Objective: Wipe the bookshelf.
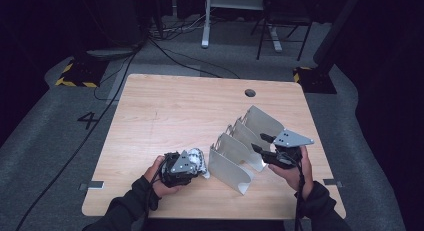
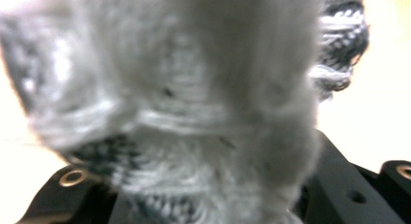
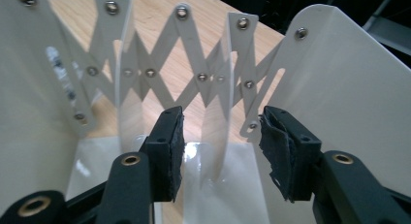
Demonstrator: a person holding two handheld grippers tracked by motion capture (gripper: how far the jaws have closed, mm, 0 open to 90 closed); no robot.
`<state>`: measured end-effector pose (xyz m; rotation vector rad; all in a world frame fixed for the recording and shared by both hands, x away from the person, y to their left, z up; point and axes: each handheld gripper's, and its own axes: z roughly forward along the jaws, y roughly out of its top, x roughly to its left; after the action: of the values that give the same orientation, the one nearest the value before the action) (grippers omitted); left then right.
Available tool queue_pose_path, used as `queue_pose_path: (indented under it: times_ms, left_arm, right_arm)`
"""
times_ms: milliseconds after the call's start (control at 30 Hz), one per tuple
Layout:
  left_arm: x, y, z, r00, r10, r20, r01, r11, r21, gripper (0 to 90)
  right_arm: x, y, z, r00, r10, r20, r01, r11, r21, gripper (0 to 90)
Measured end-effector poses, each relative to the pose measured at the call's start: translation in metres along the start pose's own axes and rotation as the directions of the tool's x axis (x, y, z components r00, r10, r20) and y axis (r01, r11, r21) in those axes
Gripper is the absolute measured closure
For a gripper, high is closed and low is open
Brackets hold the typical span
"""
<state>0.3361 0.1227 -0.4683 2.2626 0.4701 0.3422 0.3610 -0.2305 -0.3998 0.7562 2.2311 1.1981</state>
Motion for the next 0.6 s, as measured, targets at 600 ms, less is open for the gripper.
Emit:
queue_pose_path:
  times_ms: [600]
  left_arm:
    - [0.009,-0.002,0.005,0.9987,-0.031,-0.040,0.031,0.9993,0.021,65.1]
  right_arm:
    - [0.026,-0.007,-0.015,0.9936,-0.045,-0.104,0.041,0.9985,-0.035,59.8]
